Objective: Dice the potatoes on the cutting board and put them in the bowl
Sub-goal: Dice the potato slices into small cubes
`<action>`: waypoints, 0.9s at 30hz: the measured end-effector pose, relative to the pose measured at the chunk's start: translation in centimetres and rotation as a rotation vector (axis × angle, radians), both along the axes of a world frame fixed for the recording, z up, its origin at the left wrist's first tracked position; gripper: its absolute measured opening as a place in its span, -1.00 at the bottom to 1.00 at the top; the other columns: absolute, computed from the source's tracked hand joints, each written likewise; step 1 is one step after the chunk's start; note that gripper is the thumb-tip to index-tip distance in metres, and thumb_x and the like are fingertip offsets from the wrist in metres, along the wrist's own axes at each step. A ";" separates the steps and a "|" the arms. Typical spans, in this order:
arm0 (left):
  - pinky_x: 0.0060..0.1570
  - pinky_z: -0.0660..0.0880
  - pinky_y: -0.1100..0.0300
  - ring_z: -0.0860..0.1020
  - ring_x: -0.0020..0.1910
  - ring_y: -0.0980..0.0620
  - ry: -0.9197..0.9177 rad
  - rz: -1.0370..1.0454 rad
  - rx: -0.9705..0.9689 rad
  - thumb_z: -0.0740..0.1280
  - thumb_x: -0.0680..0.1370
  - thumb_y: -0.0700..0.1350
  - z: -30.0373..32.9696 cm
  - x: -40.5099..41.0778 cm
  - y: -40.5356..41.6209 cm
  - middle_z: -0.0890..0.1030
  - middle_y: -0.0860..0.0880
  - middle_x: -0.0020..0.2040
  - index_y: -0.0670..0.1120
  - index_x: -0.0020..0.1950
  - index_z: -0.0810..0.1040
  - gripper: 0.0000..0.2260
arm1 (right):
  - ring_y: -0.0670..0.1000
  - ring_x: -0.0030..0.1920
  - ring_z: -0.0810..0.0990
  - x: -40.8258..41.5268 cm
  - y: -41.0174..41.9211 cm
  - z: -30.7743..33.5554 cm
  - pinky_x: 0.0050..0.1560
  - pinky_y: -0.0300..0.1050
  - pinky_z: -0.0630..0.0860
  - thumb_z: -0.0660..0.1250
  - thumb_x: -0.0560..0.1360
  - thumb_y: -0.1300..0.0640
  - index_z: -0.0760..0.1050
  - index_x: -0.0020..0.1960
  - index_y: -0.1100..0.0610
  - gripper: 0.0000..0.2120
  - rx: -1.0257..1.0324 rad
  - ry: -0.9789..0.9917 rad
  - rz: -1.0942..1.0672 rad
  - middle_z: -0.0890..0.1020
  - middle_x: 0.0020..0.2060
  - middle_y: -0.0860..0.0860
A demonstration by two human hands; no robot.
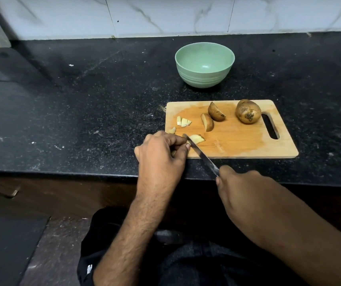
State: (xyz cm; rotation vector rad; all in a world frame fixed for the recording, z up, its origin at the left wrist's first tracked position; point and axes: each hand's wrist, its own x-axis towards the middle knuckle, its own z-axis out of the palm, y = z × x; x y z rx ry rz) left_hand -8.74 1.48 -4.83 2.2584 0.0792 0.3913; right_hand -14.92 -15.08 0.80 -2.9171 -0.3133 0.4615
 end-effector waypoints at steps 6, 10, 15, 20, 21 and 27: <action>0.16 0.47 -0.13 0.54 0.03 0.07 -0.028 0.022 0.032 0.48 0.50 -0.02 -0.1 -0.1 -0.2 0.62 0.16 -0.11 0.07 -0.02 0.72 -0.92 | -0.08 -0.36 0.44 -2.2 -1.6 1.3 -0.33 -0.17 0.38 -0.15 0.67 -0.18 0.14 -0.04 -0.10 -0.77 -0.043 0.099 -0.040 0.45 -0.25 -0.04; 0.18 0.43 -0.13 0.52 0.05 0.07 -0.043 0.034 0.064 0.46 0.52 -0.01 0.0 -0.2 -0.2 0.61 0.16 -0.08 0.10 0.02 0.71 -0.90 | -0.08 -0.33 0.46 -2.4 -2.2 1.6 -0.18 -0.09 0.53 -0.16 0.64 -0.24 0.17 -0.05 -0.13 -0.74 -0.008 0.060 -0.046 0.46 -0.26 -0.05; 0.13 0.48 -0.15 0.54 0.05 0.03 -0.080 0.010 0.050 0.48 0.50 0.04 -0.3 0.2 0.5 0.63 0.13 -0.05 0.07 0.09 0.70 -0.82 | -0.06 -0.37 0.51 -1.9 -2.9 1.3 -0.26 -0.09 0.53 -0.19 0.58 -0.27 0.20 -0.12 -0.15 -0.70 0.076 -0.050 -0.103 0.50 -0.34 -0.03; 0.12 0.21 0.08 0.41 0.14 0.11 -0.031 -0.040 0.141 0.48 0.40 0.25 0.1 0.1 0.0 0.51 0.17 0.01 0.13 0.17 0.67 -0.61 | -0.08 -0.37 0.51 -1.0 -3.5 -0.1 -0.25 -0.05 0.55 -0.13 0.62 -0.23 0.22 -0.15 -0.08 -0.68 0.094 -0.121 -0.134 0.50 -0.36 -0.03; 0.09 0.18 0.09 0.39 0.14 0.12 -0.024 -0.041 0.167 0.47 0.41 0.24 0.2 0.2 -0.1 0.49 0.17 0.01 0.14 0.17 0.66 -0.62 | -0.08 -0.37 0.51 -0.9 -3.6 -0.3 -0.26 -0.05 0.54 -0.12 0.62 -0.22 0.23 -0.15 -0.07 -0.68 0.096 -0.125 -0.141 0.50 -0.36 -0.03; 0.01 0.14 0.11 0.38 0.07 0.13 -0.006 -0.036 0.199 0.44 0.51 0.14 0.4 1.2 -0.1 0.48 0.18 -0.04 0.15 0.11 0.67 -0.79 | -0.10 -0.35 0.49 -0.6 -2.6 -0.8 -0.26 -0.11 0.52 -0.09 0.66 -0.18 0.22 -0.13 -0.08 -0.71 0.138 -0.125 -0.131 0.49 -0.34 -0.05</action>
